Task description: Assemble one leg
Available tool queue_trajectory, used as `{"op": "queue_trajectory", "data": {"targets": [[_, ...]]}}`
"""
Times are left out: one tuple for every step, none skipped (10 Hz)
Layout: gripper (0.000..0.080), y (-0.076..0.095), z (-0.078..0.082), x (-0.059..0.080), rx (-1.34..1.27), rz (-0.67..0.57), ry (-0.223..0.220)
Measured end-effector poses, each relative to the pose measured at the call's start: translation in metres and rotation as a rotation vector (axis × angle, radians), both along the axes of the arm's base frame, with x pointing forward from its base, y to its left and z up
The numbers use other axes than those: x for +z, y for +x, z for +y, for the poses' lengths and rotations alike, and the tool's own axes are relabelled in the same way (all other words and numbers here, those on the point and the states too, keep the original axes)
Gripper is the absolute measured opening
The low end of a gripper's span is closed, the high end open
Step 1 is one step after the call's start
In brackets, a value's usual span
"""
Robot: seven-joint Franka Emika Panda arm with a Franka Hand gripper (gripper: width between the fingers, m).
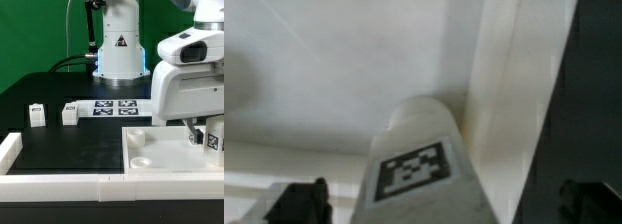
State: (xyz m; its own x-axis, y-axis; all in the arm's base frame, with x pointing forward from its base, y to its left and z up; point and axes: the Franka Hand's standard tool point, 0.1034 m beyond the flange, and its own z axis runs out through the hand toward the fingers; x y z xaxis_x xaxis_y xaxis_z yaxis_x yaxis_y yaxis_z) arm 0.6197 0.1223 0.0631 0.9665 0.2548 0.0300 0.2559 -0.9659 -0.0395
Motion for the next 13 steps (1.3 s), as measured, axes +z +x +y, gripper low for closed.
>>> {"op": "queue_trajectory", "data": {"targets": [[0.0622,0.0001,-0.0011,-0.0001,0.068,-0.003,-0.005],[0.0622,0.0001,-0.0009,-0.0001,0.046,-0.002,-0.005],[0.045,0.0001,-0.0011,-0.0001,0.046,-0.002,-0.005],[0.0285,0.0001,-0.001,-0.0001,0.02,-0.001,-0.004],[0.0285,0.0001,-0.0011,-0.0001,-0.005,0.0,-0.004],[0.0289,0.0001,-0.001,-0.0001,-0.016,0.0,-0.003],[0.0289,0.0001,-0.0009,-0.0001,-0.081,0.003,-0.002],[0.0289,0.0012,0.0002,0.0007,-0.253,-0.002,0.0],[0.0289,0.0012,0.0005,0.0009,-0.455,0.005,0.003],[0.0289,0.0017,0.0006,0.0013,-0.644,0.011,0.005],[0.0289,0.0013,0.0005,-0.0005,-0.771,0.018,0.008],[0.029,0.0011,0.0005,-0.0014,-0.895,0.024,0.012],[0.029,0.001,0.0013,-0.0013,-0.99,0.028,0.014]]}}
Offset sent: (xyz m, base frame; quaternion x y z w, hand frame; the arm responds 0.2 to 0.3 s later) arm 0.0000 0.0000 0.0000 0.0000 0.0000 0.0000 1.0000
